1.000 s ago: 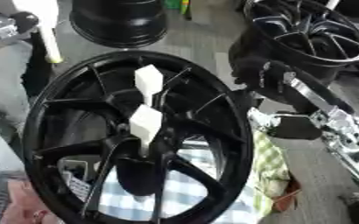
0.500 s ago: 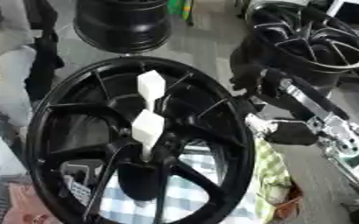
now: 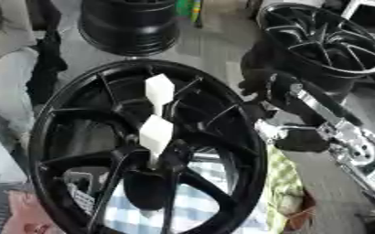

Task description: Pull the pin out of the wheel hub.

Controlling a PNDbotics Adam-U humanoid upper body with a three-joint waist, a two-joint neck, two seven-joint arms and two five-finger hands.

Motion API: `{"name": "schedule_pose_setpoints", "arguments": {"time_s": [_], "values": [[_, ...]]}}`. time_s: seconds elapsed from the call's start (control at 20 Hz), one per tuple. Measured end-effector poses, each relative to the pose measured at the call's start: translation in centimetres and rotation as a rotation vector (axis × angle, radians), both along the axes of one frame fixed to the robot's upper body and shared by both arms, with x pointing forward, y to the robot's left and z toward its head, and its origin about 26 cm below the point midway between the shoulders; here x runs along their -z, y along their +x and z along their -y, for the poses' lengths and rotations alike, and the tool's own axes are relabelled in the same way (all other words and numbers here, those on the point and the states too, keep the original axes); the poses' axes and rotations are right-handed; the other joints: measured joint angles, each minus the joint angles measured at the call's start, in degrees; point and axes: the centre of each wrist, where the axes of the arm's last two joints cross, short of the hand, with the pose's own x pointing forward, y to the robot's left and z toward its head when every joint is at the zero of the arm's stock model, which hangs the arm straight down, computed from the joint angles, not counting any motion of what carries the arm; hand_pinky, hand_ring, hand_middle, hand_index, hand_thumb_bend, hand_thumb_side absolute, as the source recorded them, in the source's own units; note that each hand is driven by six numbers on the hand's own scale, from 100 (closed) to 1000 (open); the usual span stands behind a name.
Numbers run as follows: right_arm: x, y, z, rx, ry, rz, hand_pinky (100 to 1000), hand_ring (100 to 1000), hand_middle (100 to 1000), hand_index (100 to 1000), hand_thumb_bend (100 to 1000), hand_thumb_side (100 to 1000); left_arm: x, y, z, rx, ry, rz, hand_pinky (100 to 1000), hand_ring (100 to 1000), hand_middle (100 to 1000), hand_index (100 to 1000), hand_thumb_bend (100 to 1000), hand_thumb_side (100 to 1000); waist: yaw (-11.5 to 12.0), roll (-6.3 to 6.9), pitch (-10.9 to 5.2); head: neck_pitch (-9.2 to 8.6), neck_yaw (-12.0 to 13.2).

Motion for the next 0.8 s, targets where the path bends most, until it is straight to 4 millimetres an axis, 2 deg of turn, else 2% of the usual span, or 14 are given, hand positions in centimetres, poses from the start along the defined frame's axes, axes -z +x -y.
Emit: {"name": "schedule_pose_setpoints", "arguments": {"time_s": [0.1, 0.3, 0.8], "values": [[0.0, 0.0, 0.0, 0.000, 0.000, 0.000, 672, 776, 769, 911, 100, 305, 0.6, -0.2, -0.3, -0.027, -0.012, 0.010, 764, 825, 829, 876, 594, 651, 0.00, -0.07, -0.01, 0.00, -0.01], [0.1, 0.0, 0.1, 0.003, -0.002, -0.005, 672, 776, 769, 911, 100, 304, 1.3, -0.3, -0.3, -0.042, -0.032, 0.033, 755, 813, 816, 872, 588, 660, 0.01, -0.18, -0.36, 0.00, -0.01], [0.2, 0.0, 0.2, 0.007, -0.009, -0.011, 672, 777, 769, 911, 100, 303, 1.0, -0.1, 1.4, 0.013, -0.084, 0.109, 744, 797, 801, 864, 510, 632, 0.01, -0.39, -0.50, 0.01, -0.01]]}}
